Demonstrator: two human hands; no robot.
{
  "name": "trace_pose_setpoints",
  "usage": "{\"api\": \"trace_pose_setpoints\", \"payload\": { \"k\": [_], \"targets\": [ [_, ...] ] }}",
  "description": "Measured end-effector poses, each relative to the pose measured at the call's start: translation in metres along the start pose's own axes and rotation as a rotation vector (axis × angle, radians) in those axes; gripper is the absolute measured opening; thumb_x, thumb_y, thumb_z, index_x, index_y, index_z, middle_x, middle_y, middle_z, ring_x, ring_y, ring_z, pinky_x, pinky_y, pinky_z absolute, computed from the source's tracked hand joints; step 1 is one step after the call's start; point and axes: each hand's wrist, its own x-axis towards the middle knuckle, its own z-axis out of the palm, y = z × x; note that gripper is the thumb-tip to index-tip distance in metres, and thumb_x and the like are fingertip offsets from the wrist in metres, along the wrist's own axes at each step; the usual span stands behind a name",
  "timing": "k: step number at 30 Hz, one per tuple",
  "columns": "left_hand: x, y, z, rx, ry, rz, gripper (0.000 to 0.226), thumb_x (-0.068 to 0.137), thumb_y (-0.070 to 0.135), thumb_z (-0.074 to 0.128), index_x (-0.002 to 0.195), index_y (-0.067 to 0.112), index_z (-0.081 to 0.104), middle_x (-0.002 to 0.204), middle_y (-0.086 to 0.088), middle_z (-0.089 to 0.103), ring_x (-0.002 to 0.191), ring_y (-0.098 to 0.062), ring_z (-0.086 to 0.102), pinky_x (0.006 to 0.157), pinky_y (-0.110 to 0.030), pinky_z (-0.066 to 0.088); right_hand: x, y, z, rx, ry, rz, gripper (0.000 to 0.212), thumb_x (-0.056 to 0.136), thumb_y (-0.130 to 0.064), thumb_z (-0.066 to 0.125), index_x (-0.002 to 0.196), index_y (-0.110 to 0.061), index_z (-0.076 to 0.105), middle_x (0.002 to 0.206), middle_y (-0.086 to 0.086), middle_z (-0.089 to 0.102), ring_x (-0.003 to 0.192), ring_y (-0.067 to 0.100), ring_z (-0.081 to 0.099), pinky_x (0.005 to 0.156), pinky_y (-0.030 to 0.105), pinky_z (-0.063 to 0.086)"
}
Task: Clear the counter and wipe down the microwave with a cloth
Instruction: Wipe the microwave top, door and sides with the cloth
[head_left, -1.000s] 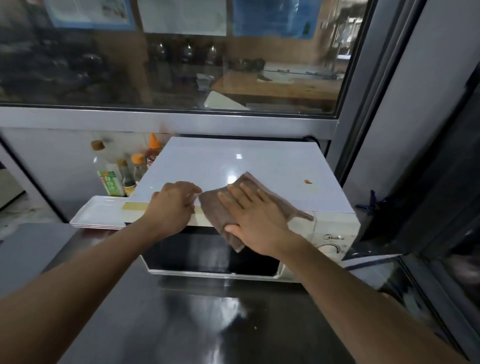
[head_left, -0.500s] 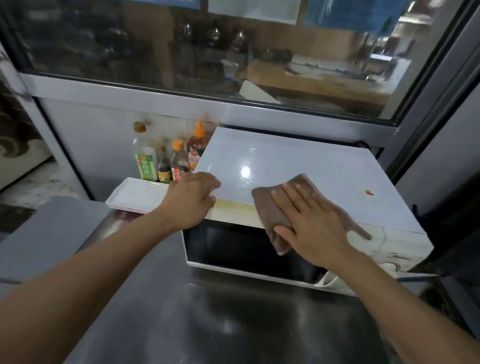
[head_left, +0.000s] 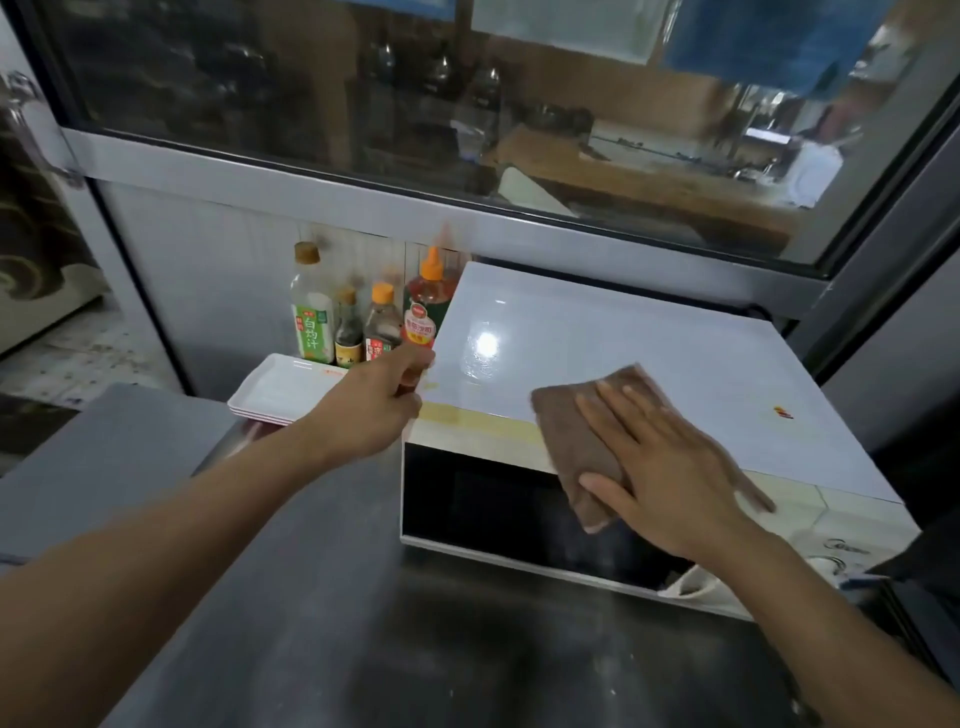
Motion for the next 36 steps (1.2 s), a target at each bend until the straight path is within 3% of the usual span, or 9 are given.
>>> {"api": "trace_pose_setpoints", "payload": {
  "k": [5, 8, 14, 17, 20, 23, 27, 31, 36],
  "targets": [
    [-0.005, -0.016, -0.014, -0.054, 0.049, -0.033, 0.049, 0.084, 0.001, 0.047, 0.119, 0.035, 0.048, 0.105, 0.017, 0.055, 0.103, -0.009, 0.052, 0.073, -0.014, 0.039, 0.026, -0.041, -0.009, 0.003, -0.017, 0.001, 0.079, 0.083, -0.068, 0.005, 0.151, -0.028, -0.004, 0.160, 0.000, 0.003, 0.148, 0.023, 0.003, 0.120, 0.040, 0.007],
    [-0.008, -0.027, -0.023, -0.044, 0.075, -0.056, 0.044, 0.085, 0.004, 0.047, 0.117, 0.035, 0.048, 0.117, 0.007, 0.059, 0.108, -0.017, 0.055, 0.079, -0.029, 0.045, 0.063, -0.083, -0.013, 0.080, -0.032, -0.066, 0.076, 0.088, -0.066, 0.025, 0.150, -0.031, -0.001, 0.160, -0.001, 0.001, 0.147, 0.024, 0.001, 0.118, 0.042, 0.004],
    [-0.013, -0.031, -0.040, 0.039, 0.095, -0.046, 0.048, 0.085, 0.007, 0.048, 0.126, 0.031, 0.044, 0.125, 0.004, 0.058, 0.106, -0.021, 0.058, 0.072, -0.032, 0.049, 0.112, -0.123, -0.027, 0.208, -0.132, -0.129, 0.065, 0.082, -0.059, 0.049, 0.140, -0.042, 0.027, 0.156, -0.005, 0.008, 0.145, 0.022, 0.001, 0.118, 0.048, 0.007],
    [-0.015, -0.027, -0.042, 0.057, 0.102, -0.037, 0.047, 0.086, 0.006, 0.048, 0.125, 0.033, 0.045, 0.120, 0.006, 0.058, 0.094, -0.016, 0.058, 0.055, -0.021, 0.044, 0.107, -0.143, -0.024, 0.123, -0.048, -0.188, 0.046, 0.086, -0.045, 0.049, 0.131, -0.034, 0.045, 0.153, 0.001, 0.018, 0.144, 0.027, 0.004, 0.117, 0.049, 0.010],
    [-0.016, -0.022, -0.041, 0.085, 0.103, -0.028, 0.045, 0.088, 0.008, 0.048, 0.123, 0.036, 0.046, 0.106, 0.013, 0.054, 0.075, -0.005, 0.052, 0.043, -0.010, 0.035, 0.081, -0.144, -0.009, 0.036, 0.110, -0.270, 0.053, 0.081, -0.019, 0.058, 0.131, -0.030, 0.046, 0.151, 0.001, 0.029, 0.143, 0.026, 0.015, 0.115, 0.044, 0.021],
    [-0.015, -0.019, -0.036, 0.033, 0.057, 0.018, 0.043, 0.086, 0.002, 0.049, 0.120, 0.028, 0.050, 0.104, 0.011, 0.053, 0.091, -0.009, 0.051, 0.059, -0.007, 0.034, 0.057, -0.118, -0.001, 0.025, 0.139, -0.313, 0.073, 0.077, -0.016, 0.062, 0.141, -0.039, 0.034, 0.156, -0.001, 0.023, 0.145, 0.025, 0.018, 0.115, 0.045, 0.024],
    [-0.013, -0.017, -0.028, 0.030, -0.015, 0.058, 0.044, 0.087, 0.003, 0.049, 0.124, 0.026, 0.048, 0.110, 0.009, 0.055, 0.101, -0.011, 0.050, 0.070, -0.019, 0.039, 0.026, -0.063, 0.005, 0.058, 0.114, -0.184, 0.057, 0.092, -0.024, 0.036, 0.146, -0.030, 0.017, 0.154, 0.006, 0.028, 0.143, 0.026, 0.022, 0.116, 0.047, 0.020],
    [-0.013, -0.013, -0.019, -0.016, -0.049, 0.111, 0.044, 0.088, 0.003, 0.049, 0.125, 0.026, 0.049, 0.109, 0.013, 0.054, 0.099, -0.006, 0.048, 0.071, -0.005, 0.034, 0.002, -0.036, 0.003, -0.013, 0.077, 0.013, 0.057, 0.094, -0.040, 0.027, 0.149, -0.026, 0.018, 0.155, 0.005, 0.027, 0.143, 0.028, 0.023, 0.115, 0.047, 0.023],
    [-0.015, -0.004, -0.012, 0.019, -0.081, 0.107, 0.050, 0.090, 0.004, 0.048, 0.135, 0.023, 0.042, 0.134, 0.000, 0.052, 0.122, -0.020, 0.049, 0.095, -0.025, 0.036, 0.033, -0.080, -0.006, 0.018, 0.053, 0.036, 0.065, 0.094, -0.050, 0.033, 0.151, -0.030, 0.008, 0.158, 0.006, 0.018, 0.145, 0.031, 0.014, 0.118, 0.047, 0.014]
  ]
}}
